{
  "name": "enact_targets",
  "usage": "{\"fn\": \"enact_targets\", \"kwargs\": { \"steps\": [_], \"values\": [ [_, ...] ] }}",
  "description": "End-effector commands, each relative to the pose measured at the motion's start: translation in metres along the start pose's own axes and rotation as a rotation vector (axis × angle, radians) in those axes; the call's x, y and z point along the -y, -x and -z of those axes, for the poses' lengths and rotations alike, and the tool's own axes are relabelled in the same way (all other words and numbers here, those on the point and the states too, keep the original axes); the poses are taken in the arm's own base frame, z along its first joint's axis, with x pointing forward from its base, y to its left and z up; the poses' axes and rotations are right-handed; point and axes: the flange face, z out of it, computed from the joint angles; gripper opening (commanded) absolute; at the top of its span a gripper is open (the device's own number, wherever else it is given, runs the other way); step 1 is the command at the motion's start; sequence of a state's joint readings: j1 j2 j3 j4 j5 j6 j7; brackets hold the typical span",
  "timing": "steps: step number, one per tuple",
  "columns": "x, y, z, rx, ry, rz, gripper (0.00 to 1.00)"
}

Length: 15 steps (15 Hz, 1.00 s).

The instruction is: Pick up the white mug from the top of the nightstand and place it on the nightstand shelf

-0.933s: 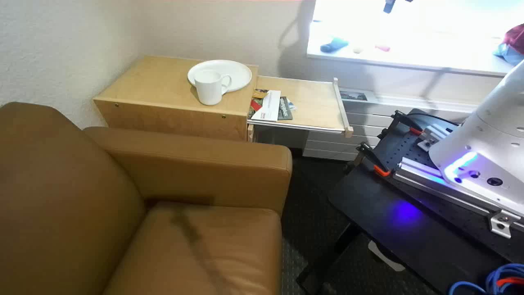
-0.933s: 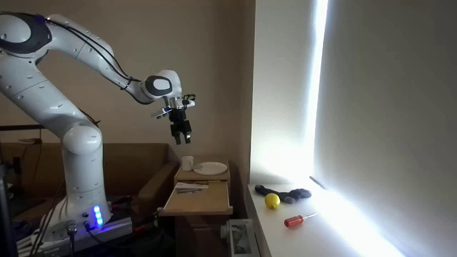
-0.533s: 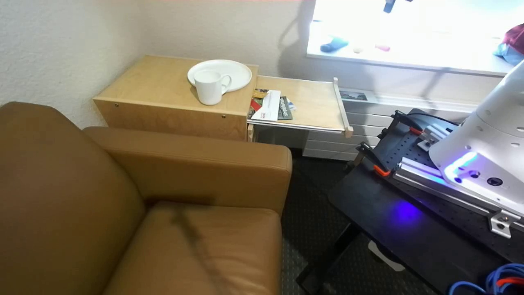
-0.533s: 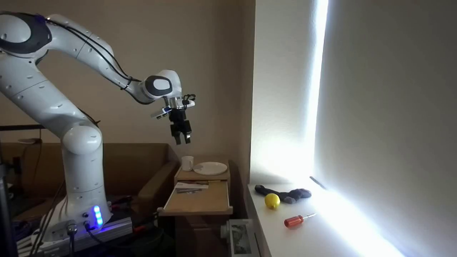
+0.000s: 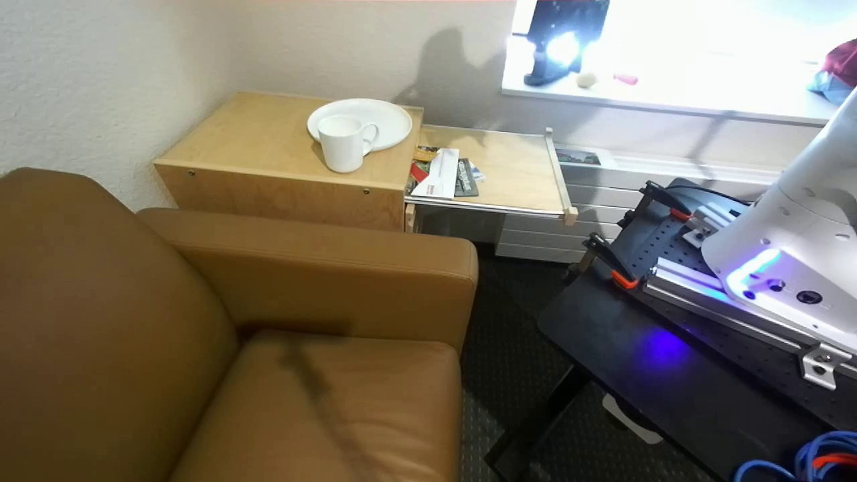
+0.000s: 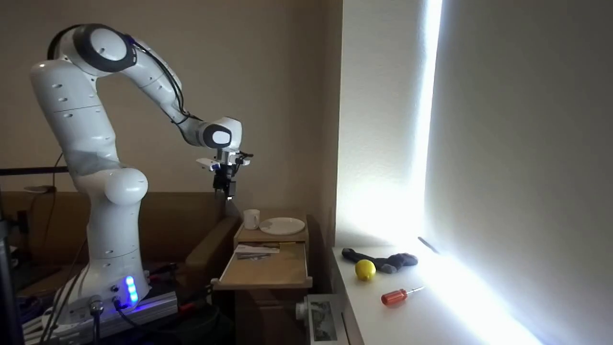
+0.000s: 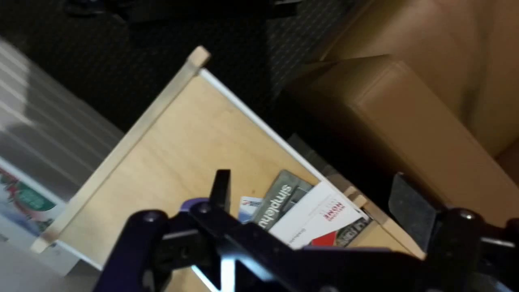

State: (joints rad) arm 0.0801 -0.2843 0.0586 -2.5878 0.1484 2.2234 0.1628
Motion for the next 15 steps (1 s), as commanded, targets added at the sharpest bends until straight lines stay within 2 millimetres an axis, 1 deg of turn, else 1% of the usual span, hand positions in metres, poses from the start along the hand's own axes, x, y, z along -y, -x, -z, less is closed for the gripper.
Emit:
{"fn": "enact_targets", "kwargs": {
  "steps": [1,2,3,5,6,7,9,10,11,12,14,15],
  "values": [
    [0.016,-0.008,-0.006,0.023,-0.030,-0.031,1.00],
    [0.028,-0.016,-0.011,0.040,-0.048,-0.052,1.00],
    [0.033,-0.023,-0.015,0.051,-0.054,-0.062,1.00],
    [0.034,-0.029,-0.017,0.057,-0.060,-0.072,1.00],
    [0.037,-0.036,-0.022,0.103,-0.079,-0.093,1.00],
    [0.044,-0.051,-0.031,0.156,-0.111,-0.180,1.00],
    [0.055,-0.080,-0.047,0.181,-0.134,-0.276,1.00],
    [0.057,-0.095,-0.051,0.183,-0.145,-0.334,1.00],
    [0.057,-0.111,-0.055,0.187,-0.161,-0.387,1.00],
    [0.051,-0.127,-0.057,0.189,-0.172,-0.443,1.00],
    [0.044,-0.152,-0.066,0.200,-0.191,-0.552,1.00],
    [0.045,-0.159,-0.070,0.215,-0.200,-0.604,1.00]
  ]
}}
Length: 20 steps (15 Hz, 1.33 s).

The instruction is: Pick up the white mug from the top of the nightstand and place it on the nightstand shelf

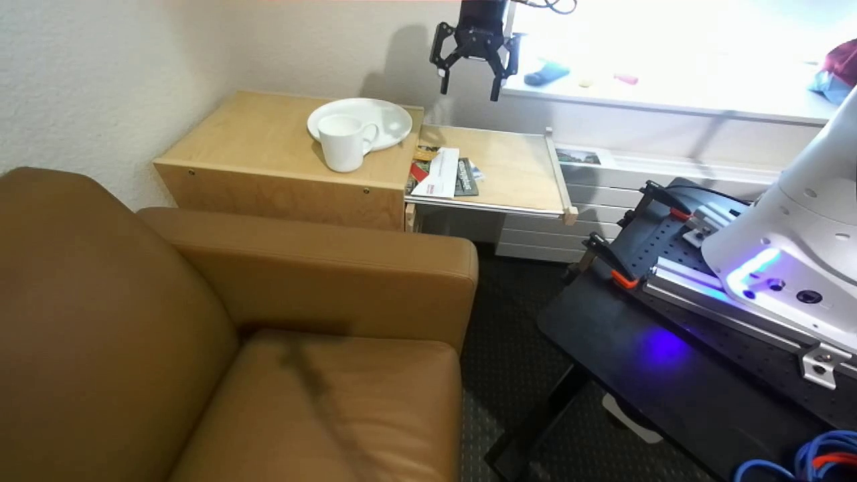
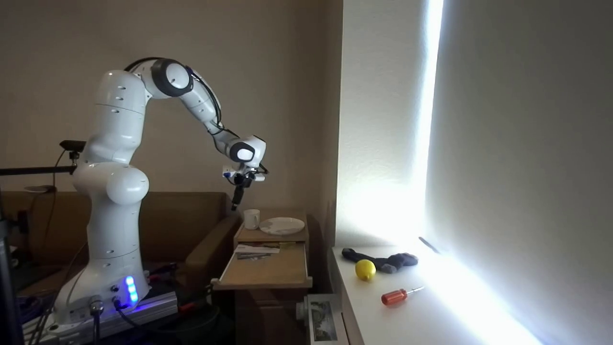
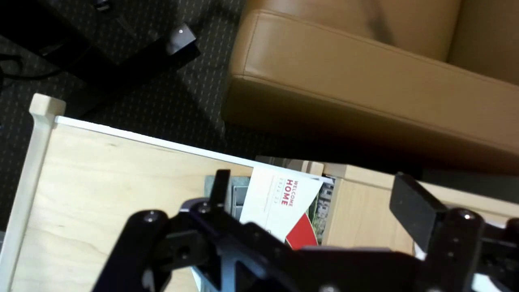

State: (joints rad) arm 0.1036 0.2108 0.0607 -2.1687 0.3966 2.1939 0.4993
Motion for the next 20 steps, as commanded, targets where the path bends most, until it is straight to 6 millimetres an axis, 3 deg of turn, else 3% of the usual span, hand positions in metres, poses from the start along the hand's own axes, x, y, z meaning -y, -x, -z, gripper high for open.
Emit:
{"fn": "enact_targets", "kwargs": {
  "steps": [1,3,5,8,14,15,16,20],
  "values": [
    [0.002,-0.013,-0.002,0.007,-0.013,-0.050,1.00],
    [0.005,-0.031,-0.008,0.016,-0.024,-0.103,1.00],
    [0.005,-0.036,-0.015,0.030,0.000,-0.119,1.00],
    [0.006,-0.046,-0.023,0.131,-0.060,-0.292,1.00],
    [0.008,-0.084,-0.018,0.138,-0.240,-0.584,1.00],
    [0.010,-0.087,-0.019,0.138,-0.274,-0.631,1.00],
    [0.007,-0.075,-0.015,0.134,-0.223,-0.555,1.00],
    [0.008,-0.083,-0.019,0.137,-0.253,-0.609,1.00]
  ]
}}
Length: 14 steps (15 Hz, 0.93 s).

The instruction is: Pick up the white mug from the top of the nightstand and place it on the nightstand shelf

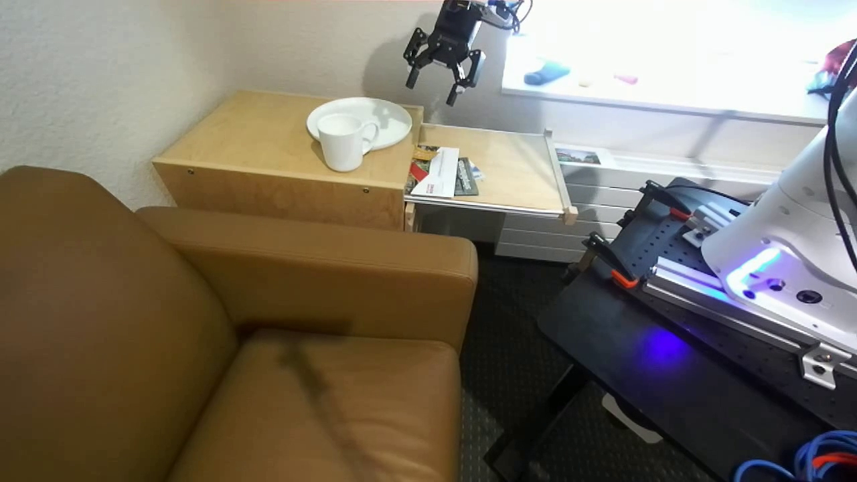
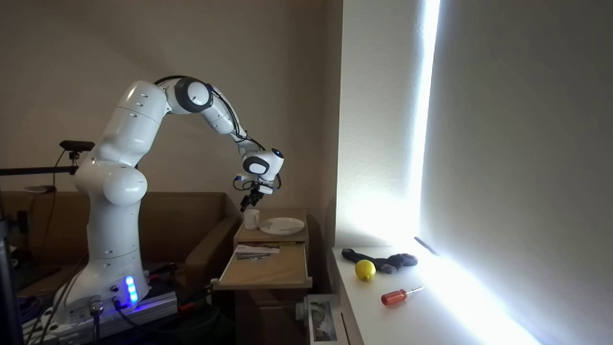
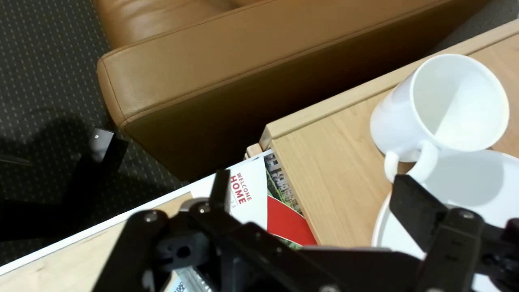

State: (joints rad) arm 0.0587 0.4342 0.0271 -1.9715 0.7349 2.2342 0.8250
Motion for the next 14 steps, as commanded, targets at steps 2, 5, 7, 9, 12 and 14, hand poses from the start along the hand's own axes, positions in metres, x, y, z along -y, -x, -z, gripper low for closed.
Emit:
{"fn": "enact_targets", "kwargs": {
  "steps": [2,5,7,9,12,14],
  "values": [
    [0.010,-0.009,-0.018,-0.028,0.010,-0.065,1.00],
    [0.027,-0.013,-0.039,-0.019,-0.034,-0.159,1.00],
    [0.040,-0.015,-0.043,-0.004,-0.093,-0.208,1.00],
    [0.052,-0.017,-0.044,0.021,-0.161,-0.250,1.00],
    [0.049,-0.016,-0.044,0.012,-0.150,-0.236,1.00],
    [0.052,-0.017,-0.043,0.015,-0.163,-0.242,1.00]
  ]
}}
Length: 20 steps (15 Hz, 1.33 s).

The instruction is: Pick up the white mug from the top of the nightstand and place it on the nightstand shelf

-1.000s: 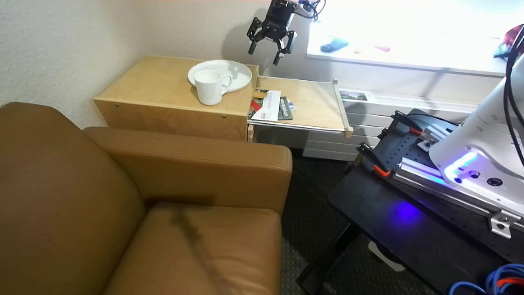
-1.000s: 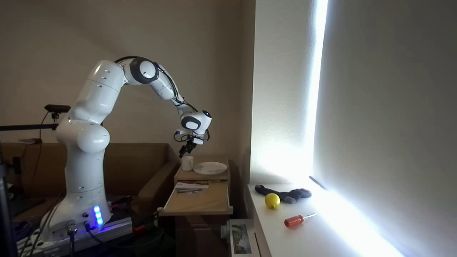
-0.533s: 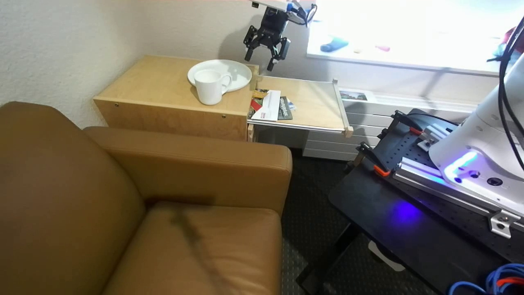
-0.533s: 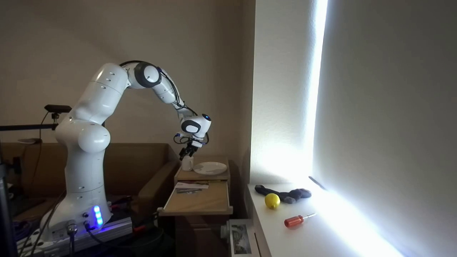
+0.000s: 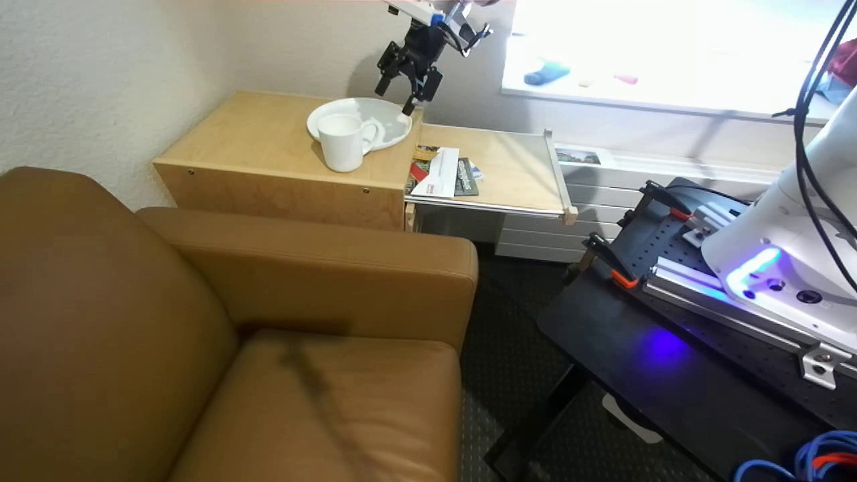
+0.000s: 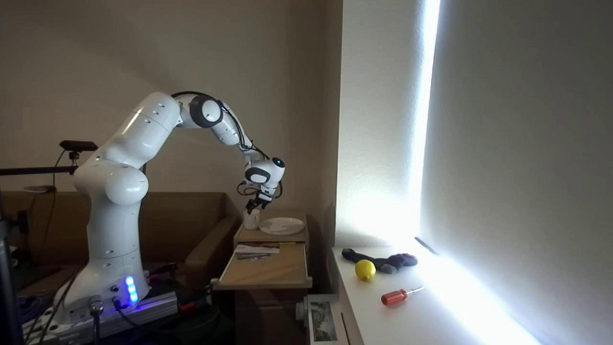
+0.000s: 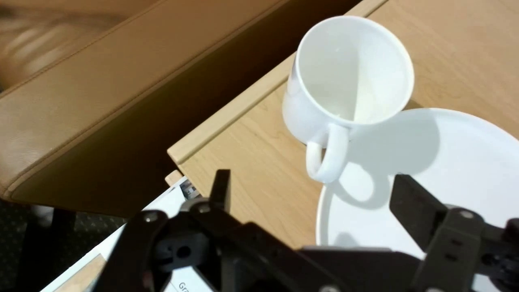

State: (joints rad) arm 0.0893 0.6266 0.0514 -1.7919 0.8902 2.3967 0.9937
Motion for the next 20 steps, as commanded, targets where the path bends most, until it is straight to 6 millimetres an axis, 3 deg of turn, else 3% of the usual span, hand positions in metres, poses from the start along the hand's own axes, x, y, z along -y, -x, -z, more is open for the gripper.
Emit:
{"fn": "enact_targets", "kwargs": {
  "steps": [1,9,13,15,20],
  "values": [
    [0.001,0.000,0.000,0.000,0.000,-0.001,1.00],
    [0.018,-0.005,-0.037,0.040,-0.041,-0.055,1.00],
    [0.013,-0.005,-0.037,0.026,-0.012,-0.040,1.00],
    [0.012,-0.016,-0.048,0.019,0.011,-0.076,1.00],
    [0.005,-0.020,-0.073,0.017,0.043,-0.066,1.00]
  ]
}}
